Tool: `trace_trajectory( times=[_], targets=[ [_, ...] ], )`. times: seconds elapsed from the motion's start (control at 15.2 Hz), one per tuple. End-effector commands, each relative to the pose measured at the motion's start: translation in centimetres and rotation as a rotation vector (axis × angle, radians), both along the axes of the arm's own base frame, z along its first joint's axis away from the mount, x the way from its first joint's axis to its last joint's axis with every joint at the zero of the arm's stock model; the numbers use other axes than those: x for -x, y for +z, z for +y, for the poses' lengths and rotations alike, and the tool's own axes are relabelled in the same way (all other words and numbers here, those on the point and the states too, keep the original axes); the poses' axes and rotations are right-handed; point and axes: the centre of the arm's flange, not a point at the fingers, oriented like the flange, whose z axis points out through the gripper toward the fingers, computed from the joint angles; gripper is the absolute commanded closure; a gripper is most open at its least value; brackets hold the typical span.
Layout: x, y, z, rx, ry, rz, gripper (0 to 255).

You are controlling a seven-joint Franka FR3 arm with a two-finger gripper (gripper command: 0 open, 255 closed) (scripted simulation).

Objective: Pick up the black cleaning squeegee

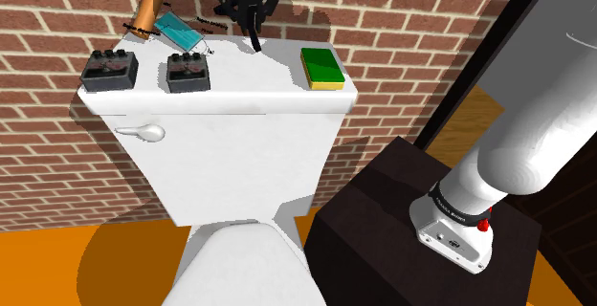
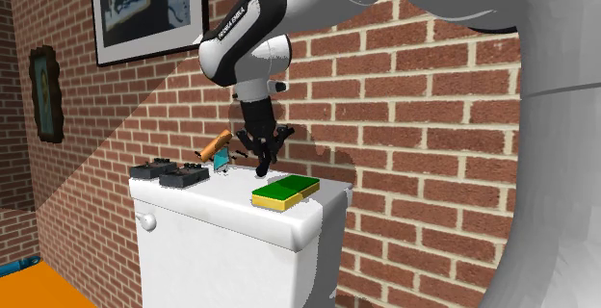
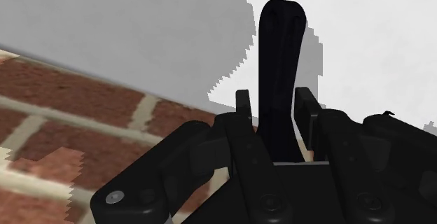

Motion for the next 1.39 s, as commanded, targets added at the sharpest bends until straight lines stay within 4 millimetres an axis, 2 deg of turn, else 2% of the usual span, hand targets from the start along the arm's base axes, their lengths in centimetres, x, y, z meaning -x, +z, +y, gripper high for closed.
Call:
trace_trajectory(
  times=[0.0, 0.4, 1.32],
  targets=[
    [0.0, 0.0, 0.0, 0.000, 0.000, 0.000, 255],
    [0.0, -0.1, -0.1, 0.000, 0.000, 0.000, 255],
    [0.0, 7.3, -0.1, 0.000, 0.000, 0.000, 255]
  ],
)
